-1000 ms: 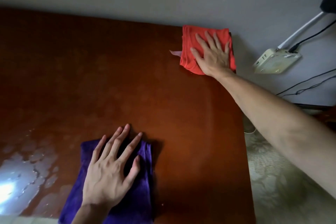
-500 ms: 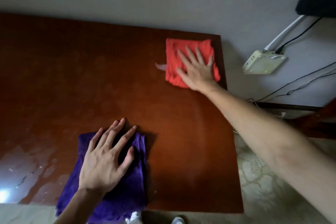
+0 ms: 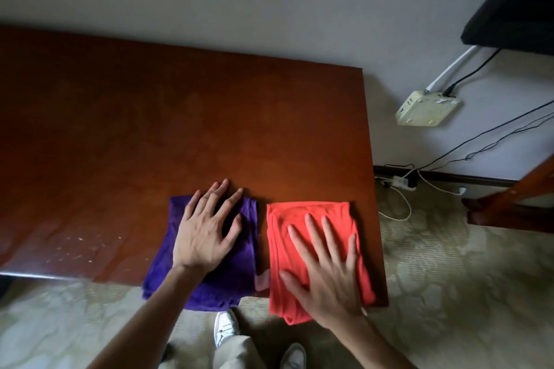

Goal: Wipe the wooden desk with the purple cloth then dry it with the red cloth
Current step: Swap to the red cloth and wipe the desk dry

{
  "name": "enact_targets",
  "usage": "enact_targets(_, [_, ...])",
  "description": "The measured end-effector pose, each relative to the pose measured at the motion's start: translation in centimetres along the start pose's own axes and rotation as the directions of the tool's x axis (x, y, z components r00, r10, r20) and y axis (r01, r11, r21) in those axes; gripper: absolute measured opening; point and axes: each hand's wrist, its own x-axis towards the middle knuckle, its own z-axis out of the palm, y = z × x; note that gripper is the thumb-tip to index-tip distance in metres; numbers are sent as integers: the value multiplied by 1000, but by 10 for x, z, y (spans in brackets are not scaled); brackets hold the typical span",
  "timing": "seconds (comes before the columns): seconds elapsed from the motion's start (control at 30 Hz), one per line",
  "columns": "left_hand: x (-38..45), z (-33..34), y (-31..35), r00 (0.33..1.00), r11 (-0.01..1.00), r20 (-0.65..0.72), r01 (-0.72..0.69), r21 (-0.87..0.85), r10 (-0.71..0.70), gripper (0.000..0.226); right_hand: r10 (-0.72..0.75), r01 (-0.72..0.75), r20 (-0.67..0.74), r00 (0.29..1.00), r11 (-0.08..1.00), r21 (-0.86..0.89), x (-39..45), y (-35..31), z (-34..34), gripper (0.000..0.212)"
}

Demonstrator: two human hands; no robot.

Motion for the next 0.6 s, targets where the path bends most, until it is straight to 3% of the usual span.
enact_targets(0.13, [0,3,-1,999,1000,-35,-5,-24,4,59,-39,39,-30,999,999,25,74,11,-3,76])
enact_targets(0.33, [1,5,-1,995,999,-98,-20,-36,16,57,-69,70,-17,997,996,54,265,9,-21,82])
enact_targets(0.5, [1,11,-3,995,999,-96,-30,-33,26,62,98,-96,-17,995,992,83,421,-2,-40,76])
enact_targets(0.6, [4,13,-4,994,999,-109,-36,-40,31,65,148,-146,-20,989,986,84,465,-6,-43,76])
